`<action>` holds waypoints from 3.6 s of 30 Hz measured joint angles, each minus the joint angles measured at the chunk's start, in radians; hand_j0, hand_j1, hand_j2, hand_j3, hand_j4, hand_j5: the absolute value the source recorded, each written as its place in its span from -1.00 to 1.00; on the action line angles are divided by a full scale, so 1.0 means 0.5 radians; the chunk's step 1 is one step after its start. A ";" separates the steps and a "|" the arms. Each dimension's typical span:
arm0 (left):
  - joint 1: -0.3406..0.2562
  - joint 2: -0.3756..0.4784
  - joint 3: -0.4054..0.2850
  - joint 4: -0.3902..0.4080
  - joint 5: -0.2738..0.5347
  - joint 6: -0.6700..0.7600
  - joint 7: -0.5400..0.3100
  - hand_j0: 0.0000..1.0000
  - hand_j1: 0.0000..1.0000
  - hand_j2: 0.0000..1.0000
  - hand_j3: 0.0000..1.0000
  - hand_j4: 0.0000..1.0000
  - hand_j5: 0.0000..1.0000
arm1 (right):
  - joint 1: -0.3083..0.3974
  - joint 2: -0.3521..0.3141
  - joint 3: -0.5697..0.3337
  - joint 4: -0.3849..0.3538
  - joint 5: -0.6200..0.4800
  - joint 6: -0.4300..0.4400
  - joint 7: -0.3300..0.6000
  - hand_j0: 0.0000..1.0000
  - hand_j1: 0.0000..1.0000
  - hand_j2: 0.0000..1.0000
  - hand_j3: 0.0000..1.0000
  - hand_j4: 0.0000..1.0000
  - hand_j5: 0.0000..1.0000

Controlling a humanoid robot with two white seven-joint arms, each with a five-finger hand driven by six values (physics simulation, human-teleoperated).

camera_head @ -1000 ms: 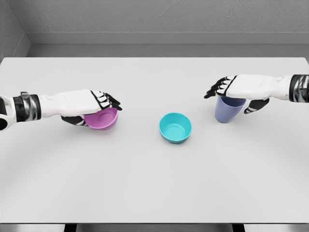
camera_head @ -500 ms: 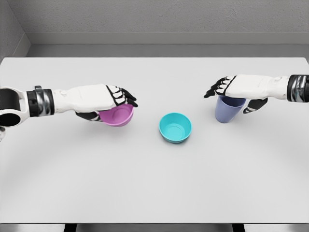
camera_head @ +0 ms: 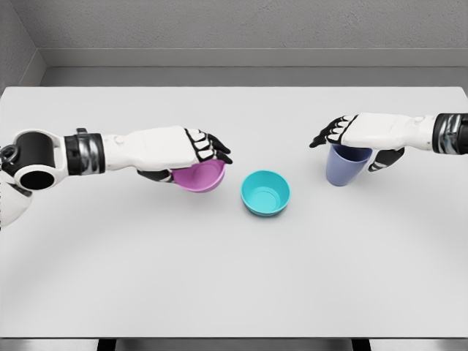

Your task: Stacking bowl and cup with both arms

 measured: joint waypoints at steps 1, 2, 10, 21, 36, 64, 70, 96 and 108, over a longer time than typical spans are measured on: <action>-0.003 -0.010 0.000 -0.001 -0.006 0.000 0.000 0.28 0.28 0.28 0.28 0.28 0.28 | 0.000 0.001 0.000 0.001 0.001 0.000 0.000 1.00 1.00 1.00 1.00 1.00 1.00; -0.018 -0.018 0.000 -0.002 -0.010 0.000 -0.001 0.28 0.28 0.28 0.28 0.28 0.28 | 0.000 0.001 -0.001 0.001 0.002 0.000 0.000 1.00 1.00 1.00 1.00 1.00 1.00; -0.043 -0.112 -0.003 -0.005 -0.025 0.000 -0.052 0.27 0.27 0.27 0.27 0.27 0.27 | 0.000 0.011 0.001 0.011 0.008 0.000 0.000 1.00 1.00 1.00 1.00 1.00 1.00; -0.098 -0.224 -0.025 -0.026 -0.054 0.000 -0.104 0.27 0.27 0.27 0.27 0.27 0.27 | 0.003 0.023 0.001 0.018 0.010 0.000 0.000 1.00 1.00 1.00 1.00 1.00 1.00; -0.160 -0.400 -0.061 -0.062 -0.082 0.000 -0.202 0.25 0.25 0.25 0.25 0.25 0.25 | 0.000 0.028 -0.001 0.032 0.010 0.000 0.000 1.00 1.00 1.00 1.00 1.00 1.00; -0.227 -0.570 -0.131 0.133 -0.150 -0.001 -0.268 0.25 0.25 0.25 0.25 0.25 0.25 | 0.000 0.032 -0.002 0.060 0.037 0.000 0.000 1.00 1.00 1.00 1.00 1.00 1.00; -0.233 -0.589 -0.144 0.171 -0.156 -0.001 -0.267 0.25 0.25 0.25 0.25 0.25 0.25 | 0.003 0.033 -0.002 0.061 0.040 0.000 0.000 1.00 1.00 1.00 1.00 1.00 1.00; -0.218 -0.616 -0.147 0.199 -0.193 -0.001 -0.242 0.98 0.98 0.98 0.98 0.98 0.98 | 0.000 0.033 -0.002 0.074 0.044 0.000 0.000 1.00 1.00 1.00 1.00 1.00 1.00; -0.267 -0.592 -0.140 0.191 -0.176 0.000 -0.177 1.00 1.00 1.00 1.00 1.00 1.00 | -0.006 0.030 -0.003 0.074 0.044 0.000 0.000 1.00 1.00 1.00 1.00 1.00 1.00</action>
